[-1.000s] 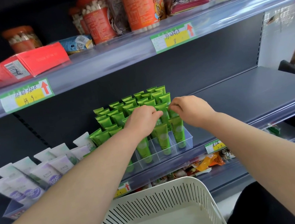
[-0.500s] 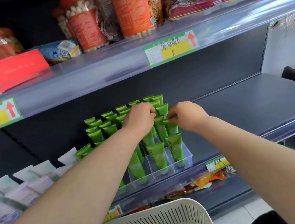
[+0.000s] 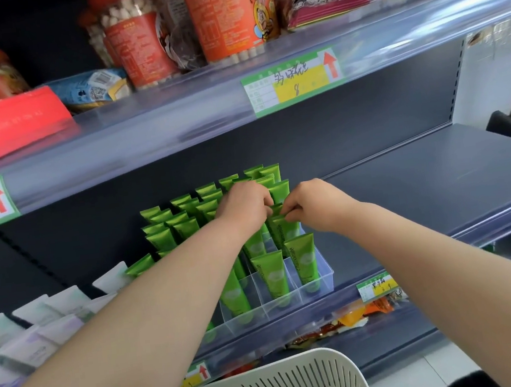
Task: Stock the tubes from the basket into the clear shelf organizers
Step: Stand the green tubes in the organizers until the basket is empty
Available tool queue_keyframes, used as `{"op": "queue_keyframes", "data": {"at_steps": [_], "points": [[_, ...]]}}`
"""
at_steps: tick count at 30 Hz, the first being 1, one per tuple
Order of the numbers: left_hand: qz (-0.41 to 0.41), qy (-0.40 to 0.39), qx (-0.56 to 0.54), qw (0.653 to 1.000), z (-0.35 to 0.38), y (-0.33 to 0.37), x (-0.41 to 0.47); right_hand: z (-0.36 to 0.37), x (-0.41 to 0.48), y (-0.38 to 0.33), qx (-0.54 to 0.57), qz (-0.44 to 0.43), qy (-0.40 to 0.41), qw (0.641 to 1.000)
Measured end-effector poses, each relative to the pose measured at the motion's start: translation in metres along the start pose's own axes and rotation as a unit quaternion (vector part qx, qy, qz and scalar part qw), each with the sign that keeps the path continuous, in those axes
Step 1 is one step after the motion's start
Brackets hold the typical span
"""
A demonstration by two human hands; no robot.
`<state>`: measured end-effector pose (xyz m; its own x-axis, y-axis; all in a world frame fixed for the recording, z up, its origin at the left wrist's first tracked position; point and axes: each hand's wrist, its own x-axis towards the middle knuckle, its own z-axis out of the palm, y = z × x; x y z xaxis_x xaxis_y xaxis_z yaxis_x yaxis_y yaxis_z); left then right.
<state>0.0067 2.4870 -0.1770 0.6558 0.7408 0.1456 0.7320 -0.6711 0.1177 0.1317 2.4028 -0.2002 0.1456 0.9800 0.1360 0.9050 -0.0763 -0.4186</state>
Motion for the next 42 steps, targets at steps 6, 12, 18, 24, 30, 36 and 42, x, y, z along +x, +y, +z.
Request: {"op": "queue_keyframes", "data": {"at_steps": [6,12,18,24,30,36,42], "points": [[-0.037,0.022,-0.016,0.999,0.002,0.008,0.010,0.007,-0.001,0.000,0.000,-0.010,0.010,1.000],[-0.034,0.011,-0.038,0.999,0.005,0.000,0.008,0.005,0.001,0.000,-0.007,0.004,0.002,1.000],[-0.022,0.033,-0.048,0.998,0.007,-0.001,0.005,0.009,-0.001,0.000,-0.020,0.016,0.017,1.000],[-0.019,0.026,-0.050,0.998,0.008,-0.002,0.006,0.003,0.000,-0.001,-0.023,0.026,0.013,0.999],[-0.011,0.051,-0.073,0.996,0.002,-0.011,0.000,-0.002,-0.004,-0.009,-0.027,0.027,0.016,0.999],[-0.018,0.055,-0.065,0.996,-0.019,-0.038,-0.011,0.000,-0.006,-0.035,-0.042,-0.004,0.063,0.997],[-0.040,0.003,-0.020,0.999,-0.025,-0.058,-0.019,0.007,0.006,-0.063,-0.084,-0.028,0.035,0.996]]}}
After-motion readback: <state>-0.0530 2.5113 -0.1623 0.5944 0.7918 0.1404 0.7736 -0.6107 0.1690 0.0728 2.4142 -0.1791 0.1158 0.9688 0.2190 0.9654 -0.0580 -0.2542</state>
